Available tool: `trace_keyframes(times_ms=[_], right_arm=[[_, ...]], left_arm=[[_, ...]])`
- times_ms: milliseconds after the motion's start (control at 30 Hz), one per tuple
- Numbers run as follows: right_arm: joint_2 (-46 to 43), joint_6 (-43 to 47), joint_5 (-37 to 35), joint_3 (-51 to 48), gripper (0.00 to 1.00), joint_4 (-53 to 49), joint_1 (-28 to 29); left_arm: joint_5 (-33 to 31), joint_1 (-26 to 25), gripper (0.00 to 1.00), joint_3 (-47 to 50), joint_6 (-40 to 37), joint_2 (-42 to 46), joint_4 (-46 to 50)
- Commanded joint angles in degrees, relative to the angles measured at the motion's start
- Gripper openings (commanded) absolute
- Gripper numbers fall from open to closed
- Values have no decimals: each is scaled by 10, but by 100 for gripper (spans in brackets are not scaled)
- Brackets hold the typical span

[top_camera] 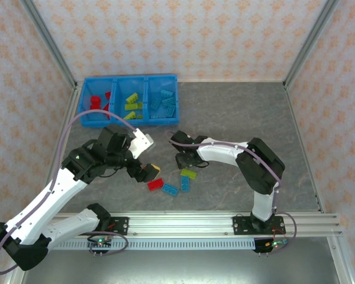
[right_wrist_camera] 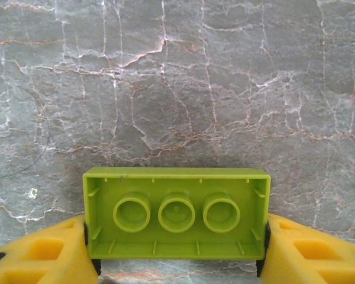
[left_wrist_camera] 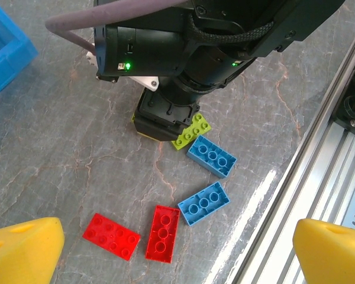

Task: Sort the legos into containers by color

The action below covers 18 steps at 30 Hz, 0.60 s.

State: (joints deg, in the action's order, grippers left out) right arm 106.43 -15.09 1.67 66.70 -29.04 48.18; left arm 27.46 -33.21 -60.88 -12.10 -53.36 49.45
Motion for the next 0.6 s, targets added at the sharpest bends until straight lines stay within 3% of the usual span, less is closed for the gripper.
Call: trace_keyframes(times_ms=[0,100,200,300,433,567], right_arm=[[-29,-17,-23,-17,50,26,-2],[-106,-35,-23,-44,49,51,3],[-184,-49,20,-90,50,150,12],[-215,-48,26,-103,51,242,18],[-157,-5,17,-34,50,315,19],[-38,60,-20,107,50,318,17]], left_arm=[[2,5,100,9,-4,9,-16],[6,6,100,13,-2,22,-24],[8,15,100,18,4,40,-39],[-37,31,100,29,31,66,-68],[-186,56,100,46,80,104,-96],[-211,94,100,60,107,145,-115]])
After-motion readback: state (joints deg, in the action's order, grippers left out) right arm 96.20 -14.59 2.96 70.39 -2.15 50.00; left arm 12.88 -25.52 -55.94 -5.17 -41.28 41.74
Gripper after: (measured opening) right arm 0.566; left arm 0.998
